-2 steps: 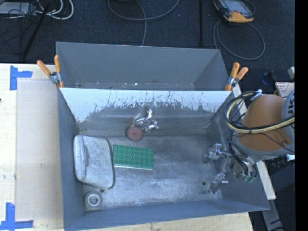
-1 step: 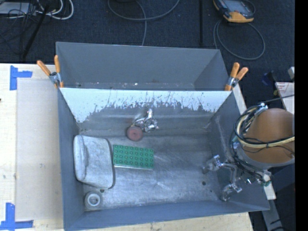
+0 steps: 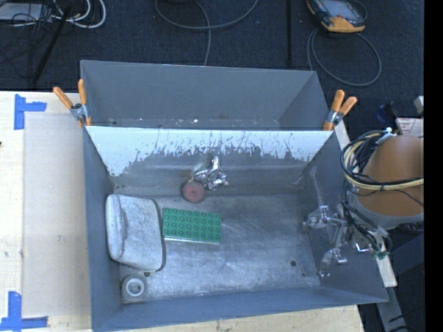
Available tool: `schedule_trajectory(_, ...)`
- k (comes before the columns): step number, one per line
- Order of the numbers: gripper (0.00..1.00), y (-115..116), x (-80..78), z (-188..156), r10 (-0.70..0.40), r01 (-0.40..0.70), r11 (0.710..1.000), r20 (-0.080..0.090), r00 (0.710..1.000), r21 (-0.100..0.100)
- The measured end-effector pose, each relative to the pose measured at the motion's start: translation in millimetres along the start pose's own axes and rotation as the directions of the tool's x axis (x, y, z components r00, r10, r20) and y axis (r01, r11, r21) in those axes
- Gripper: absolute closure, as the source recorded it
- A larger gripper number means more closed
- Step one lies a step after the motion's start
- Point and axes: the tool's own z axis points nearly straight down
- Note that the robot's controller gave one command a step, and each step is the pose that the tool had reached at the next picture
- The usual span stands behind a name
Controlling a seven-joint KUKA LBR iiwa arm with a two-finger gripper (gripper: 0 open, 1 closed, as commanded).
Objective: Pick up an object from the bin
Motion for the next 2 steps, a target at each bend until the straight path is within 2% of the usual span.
schedule_trajectory(1, 0.0, 16.9, 6.9, -92.7, -0.164, 0.164, 0.986, 0.003, 0.986, 0.002)
schedule_trajectory(2, 0.0, 108.1, 10.5, -1.9, -0.245, 0.245, 0.969, -0.01, 0.969, -0.008)
